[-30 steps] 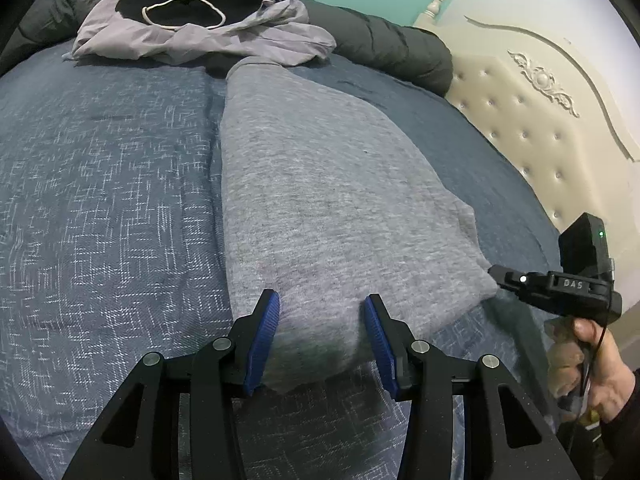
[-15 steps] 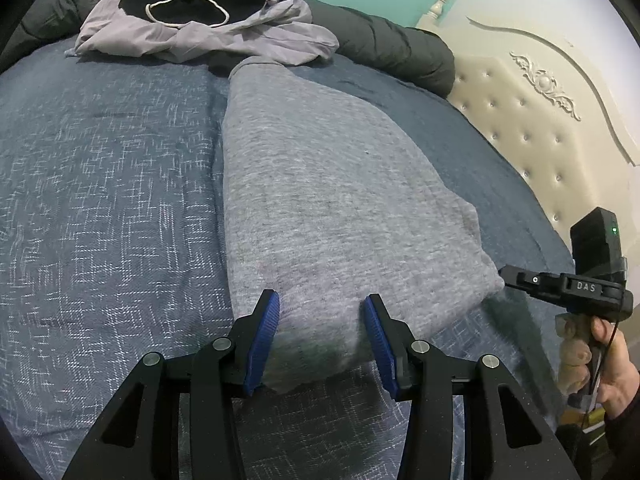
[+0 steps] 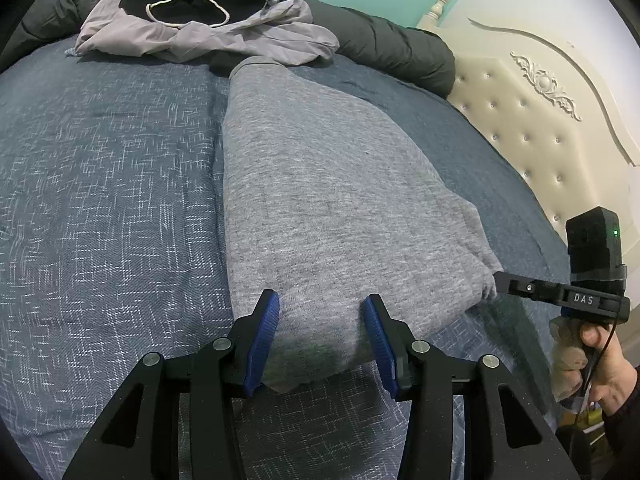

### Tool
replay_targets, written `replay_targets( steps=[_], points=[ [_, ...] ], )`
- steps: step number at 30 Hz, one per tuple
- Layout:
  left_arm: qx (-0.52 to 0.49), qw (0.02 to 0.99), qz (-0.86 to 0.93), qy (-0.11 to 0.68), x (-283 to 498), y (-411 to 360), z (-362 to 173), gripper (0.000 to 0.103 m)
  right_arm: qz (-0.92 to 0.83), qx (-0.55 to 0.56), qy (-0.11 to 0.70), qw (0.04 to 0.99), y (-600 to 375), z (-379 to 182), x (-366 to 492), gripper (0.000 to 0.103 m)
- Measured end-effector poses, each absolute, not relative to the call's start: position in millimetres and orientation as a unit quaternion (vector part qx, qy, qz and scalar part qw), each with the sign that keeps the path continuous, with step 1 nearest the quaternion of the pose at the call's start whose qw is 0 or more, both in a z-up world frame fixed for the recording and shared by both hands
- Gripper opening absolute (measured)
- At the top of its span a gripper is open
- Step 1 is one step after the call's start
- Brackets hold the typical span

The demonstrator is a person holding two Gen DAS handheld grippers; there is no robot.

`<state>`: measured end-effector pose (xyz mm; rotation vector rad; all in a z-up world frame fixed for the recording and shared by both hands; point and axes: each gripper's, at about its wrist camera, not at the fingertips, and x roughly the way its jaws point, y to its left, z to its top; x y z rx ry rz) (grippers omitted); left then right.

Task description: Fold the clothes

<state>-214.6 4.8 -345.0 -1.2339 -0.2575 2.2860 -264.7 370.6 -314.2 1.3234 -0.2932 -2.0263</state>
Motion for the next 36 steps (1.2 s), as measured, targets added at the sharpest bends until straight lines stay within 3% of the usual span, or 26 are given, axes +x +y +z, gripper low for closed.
replay_targets(
  steps=[12, 20, 27, 36],
  points=[
    [-0.457, 0.269, 0.845, -0.076, -214.5, 8.1, -343.7, 0.048, -0.792, 0.526, -0.050, 0.306, 358.3, -334.0, -264.4, 0.003],
    [-0.460, 0.264, 0.843, -0.083, -213.5, 3.3, -343.0, 0.048, -0.800, 0.535, -0.025, 0.271, 367.7, -318.8, -265.7, 0.005],
    [-0.464, 0.262, 0.840, -0.098, -209.6, -2.2, -338.7, 0.049, -0.832, 0.461, -0.025, 0.309, 343.3, -255.6, -260.4, 0.005],
    [-0.470, 0.251, 0.838, -0.118, -214.5, -20.9, -333.9, 0.051, -0.803, 0.516, 0.039, 0.296, 291.4, -306.0, -271.4, 0.005]
  ],
)
